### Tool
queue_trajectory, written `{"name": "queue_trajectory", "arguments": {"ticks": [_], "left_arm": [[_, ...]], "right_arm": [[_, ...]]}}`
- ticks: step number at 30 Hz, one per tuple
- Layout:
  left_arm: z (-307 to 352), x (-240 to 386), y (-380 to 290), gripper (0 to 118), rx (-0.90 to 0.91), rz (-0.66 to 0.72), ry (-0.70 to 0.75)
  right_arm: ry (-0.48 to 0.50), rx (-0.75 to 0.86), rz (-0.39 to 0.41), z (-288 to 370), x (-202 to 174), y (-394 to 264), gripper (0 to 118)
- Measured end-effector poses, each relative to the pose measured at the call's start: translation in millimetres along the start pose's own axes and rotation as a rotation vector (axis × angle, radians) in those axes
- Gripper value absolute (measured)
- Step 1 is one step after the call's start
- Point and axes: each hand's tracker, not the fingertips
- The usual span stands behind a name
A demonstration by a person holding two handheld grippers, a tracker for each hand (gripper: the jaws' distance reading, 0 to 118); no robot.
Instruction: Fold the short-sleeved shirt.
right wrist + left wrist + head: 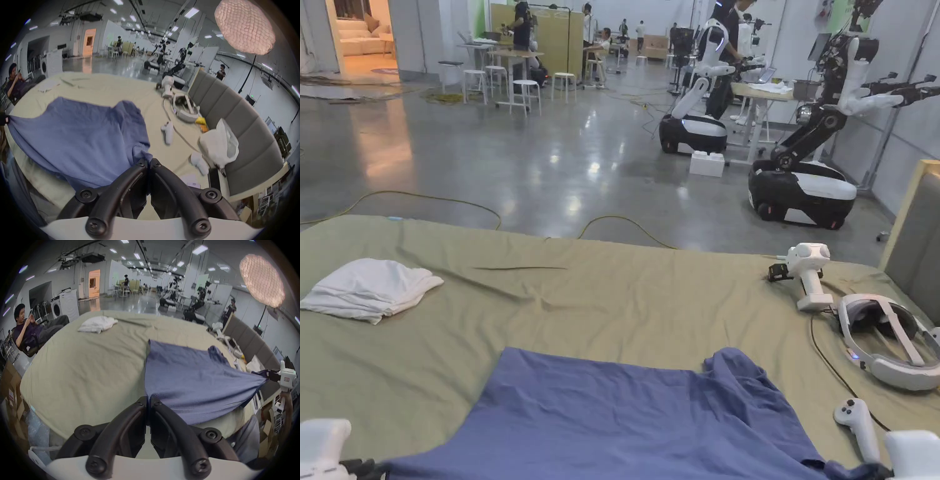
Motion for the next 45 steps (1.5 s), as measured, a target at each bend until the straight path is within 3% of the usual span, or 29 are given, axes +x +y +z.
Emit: {"name": "queue_trajectory", "arguments": {"ticks": [9,12,14,17,20,33,36,38,40,42,43,45], "left_arm": [[-54.1,8.0,-50.5,5,-0.201,0.018,0.008],[-66.1,9.3,-57.1,5,-0.246,0.018,0.04],[-68.4,8.7,-58.1,8,-0.25,0.029,0.042],[-67.0,8.4,-55.6,40,-0.233,0.035,0.056],[-60.7,13.4,-44.5,45,-0.173,0.018,0.06],[-21.4,83.6,34.6,45,0.456,-0.06,0.067],[-12.1,103.1,46.3,44,0.556,-0.066,0.09],[-7.4,112.5,52.8,41,0.609,-0.079,0.103],[-2.5,122.2,55.7,21,0.665,-0.083,0.12],[2.3,127.6,55.4,15,0.719,-0.082,0.134],[-0.8,125.6,55.9,2,0.738,-0.077,0.118],[1.8,125.8,51.7,0,0.799,-0.077,0.1]], "right_arm": [[0.028,-0.218,0.002,-49.3,-23.6,-66.3,2],[0.026,-0.264,-0.044,-60.8,-23.7,-79.4,3],[0.036,-0.281,-0.067,-62.5,-23.2,-83.5,15],[0.023,-0.258,-0.072,-54.8,-23.8,-81.0,50],[0.034,-0.15,-0.114,-43.4,-23.7,-65.4,63],[0.074,0.498,-0.245,10.0,-84.5,32.1,64],[0.054,0.596,-0.273,18.5,-102.3,47.9,62],[0.073,0.642,-0.287,21.5,-111.0,55.4,47],[0.055,0.658,-0.284,21.2,-119.0,60.9,14],[0.047,0.686,-0.293,22.1,-123.1,63.0,3],[0.081,0.719,-0.291,21.8,-122.0,62.7,0],[0.065,0.727,-0.27,19.3,-126.1,64.9,0]]}}
